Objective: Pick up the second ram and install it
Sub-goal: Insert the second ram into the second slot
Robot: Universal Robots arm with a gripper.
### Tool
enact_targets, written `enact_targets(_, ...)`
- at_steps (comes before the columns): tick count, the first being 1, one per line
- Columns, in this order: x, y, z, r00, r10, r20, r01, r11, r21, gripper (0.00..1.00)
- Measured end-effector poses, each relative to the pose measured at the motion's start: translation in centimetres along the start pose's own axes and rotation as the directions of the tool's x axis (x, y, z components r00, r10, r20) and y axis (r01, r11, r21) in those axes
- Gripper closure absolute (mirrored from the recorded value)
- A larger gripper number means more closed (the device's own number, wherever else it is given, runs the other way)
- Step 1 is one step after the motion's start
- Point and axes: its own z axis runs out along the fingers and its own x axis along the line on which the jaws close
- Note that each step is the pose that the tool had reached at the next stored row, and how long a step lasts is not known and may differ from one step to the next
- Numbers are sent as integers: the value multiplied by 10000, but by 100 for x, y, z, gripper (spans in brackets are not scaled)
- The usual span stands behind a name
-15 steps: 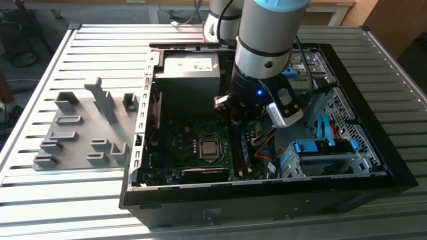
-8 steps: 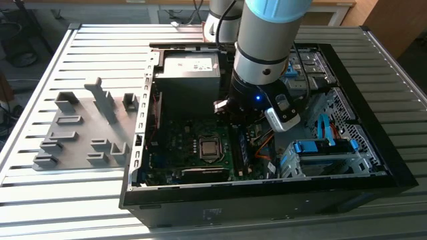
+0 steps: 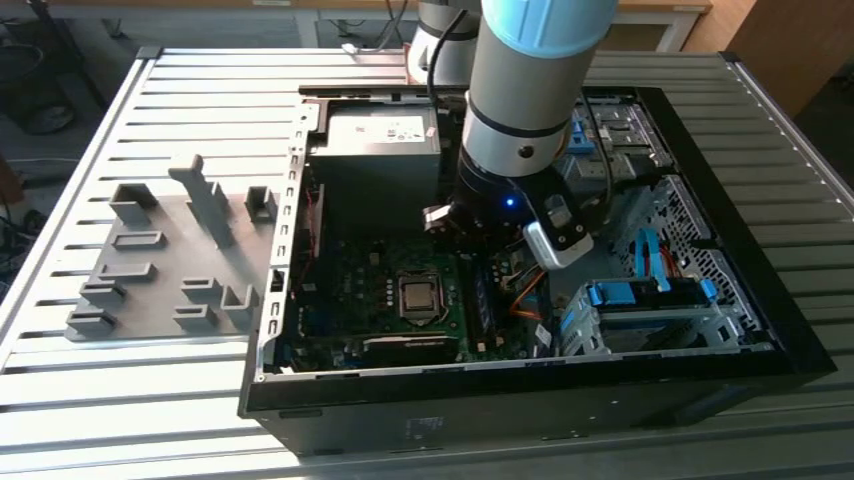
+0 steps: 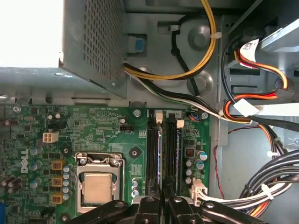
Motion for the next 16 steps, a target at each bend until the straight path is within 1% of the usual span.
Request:
enact_targets(8,3,-1,79,10000,62,-76,-62,10000,2,86)
enact_targets(16,9,-2,163,9999,63,-134,-63,10000,4,86)
